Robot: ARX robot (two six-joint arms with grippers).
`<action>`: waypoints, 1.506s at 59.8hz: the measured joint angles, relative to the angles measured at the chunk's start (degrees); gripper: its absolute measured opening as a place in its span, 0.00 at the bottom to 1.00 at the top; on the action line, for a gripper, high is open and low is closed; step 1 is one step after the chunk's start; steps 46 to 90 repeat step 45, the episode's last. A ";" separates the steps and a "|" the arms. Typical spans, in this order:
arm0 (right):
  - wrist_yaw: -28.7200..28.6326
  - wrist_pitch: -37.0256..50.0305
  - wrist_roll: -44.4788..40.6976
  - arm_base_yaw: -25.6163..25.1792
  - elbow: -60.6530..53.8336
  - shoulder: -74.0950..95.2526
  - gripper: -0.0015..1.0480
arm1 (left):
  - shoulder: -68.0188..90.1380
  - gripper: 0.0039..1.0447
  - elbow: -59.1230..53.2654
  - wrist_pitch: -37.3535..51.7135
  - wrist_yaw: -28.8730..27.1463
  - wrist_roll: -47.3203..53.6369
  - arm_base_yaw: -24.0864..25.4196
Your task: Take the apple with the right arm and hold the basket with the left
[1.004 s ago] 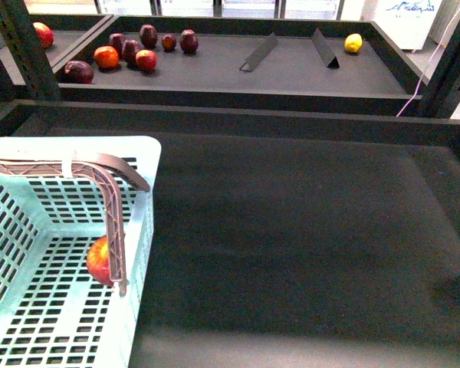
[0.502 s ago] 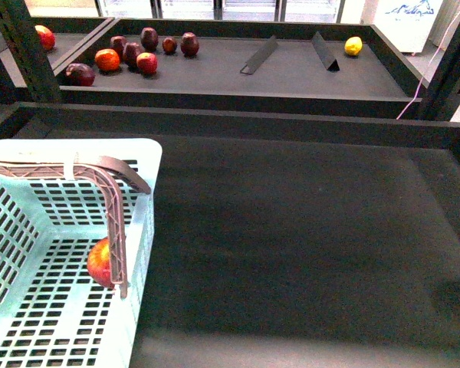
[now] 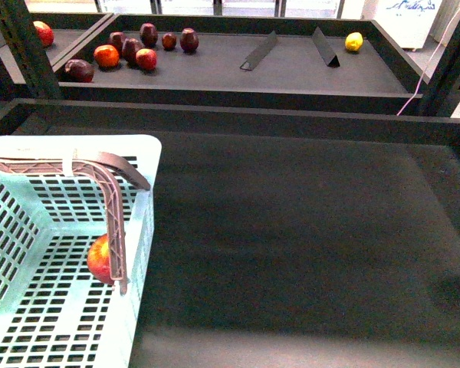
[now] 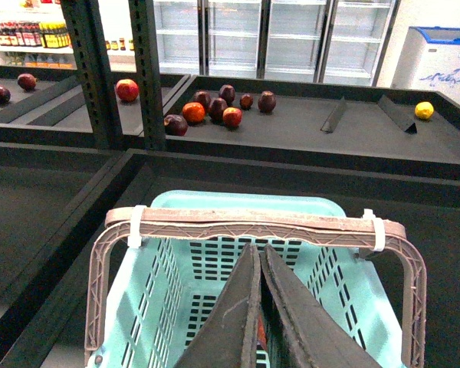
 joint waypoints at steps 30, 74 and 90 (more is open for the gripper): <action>-0.07 0.00 0.02 0.00 0.00 0.00 0.92 | -1.22 0.52 0.00 -0.48 -0.02 0.00 0.00; -0.07 0.00 0.02 0.00 0.00 0.00 0.92 | -1.22 0.95 0.00 -0.48 -0.02 0.04 0.00; -0.07 0.00 0.02 0.00 0.00 0.00 0.92 | -1.22 0.95 0.00 -0.48 -0.02 0.04 0.00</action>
